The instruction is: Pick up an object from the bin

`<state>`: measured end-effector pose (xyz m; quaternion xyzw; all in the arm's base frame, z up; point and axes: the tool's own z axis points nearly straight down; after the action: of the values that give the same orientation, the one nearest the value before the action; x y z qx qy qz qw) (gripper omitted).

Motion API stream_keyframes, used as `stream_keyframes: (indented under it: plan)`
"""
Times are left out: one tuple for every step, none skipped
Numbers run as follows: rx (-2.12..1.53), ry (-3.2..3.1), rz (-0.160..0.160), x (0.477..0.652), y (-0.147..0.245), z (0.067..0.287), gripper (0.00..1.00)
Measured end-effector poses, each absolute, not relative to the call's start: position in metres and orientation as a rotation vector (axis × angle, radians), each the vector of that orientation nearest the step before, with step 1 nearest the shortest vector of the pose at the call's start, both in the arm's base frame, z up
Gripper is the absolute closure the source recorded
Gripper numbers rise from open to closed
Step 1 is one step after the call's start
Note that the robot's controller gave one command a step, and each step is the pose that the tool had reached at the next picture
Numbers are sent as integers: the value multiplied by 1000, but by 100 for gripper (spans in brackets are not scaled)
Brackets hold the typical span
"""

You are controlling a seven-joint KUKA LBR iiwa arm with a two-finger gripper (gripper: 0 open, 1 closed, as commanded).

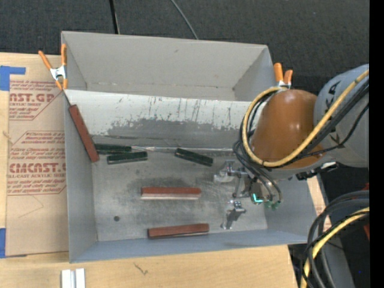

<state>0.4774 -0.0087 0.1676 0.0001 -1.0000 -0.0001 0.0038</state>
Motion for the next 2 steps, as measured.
stream_keyframes:
  plan:
    - [1, -3141, 0, 479, -9, 171, 0]
    - [1, -3142, 0, 480, -8, 170, 0]
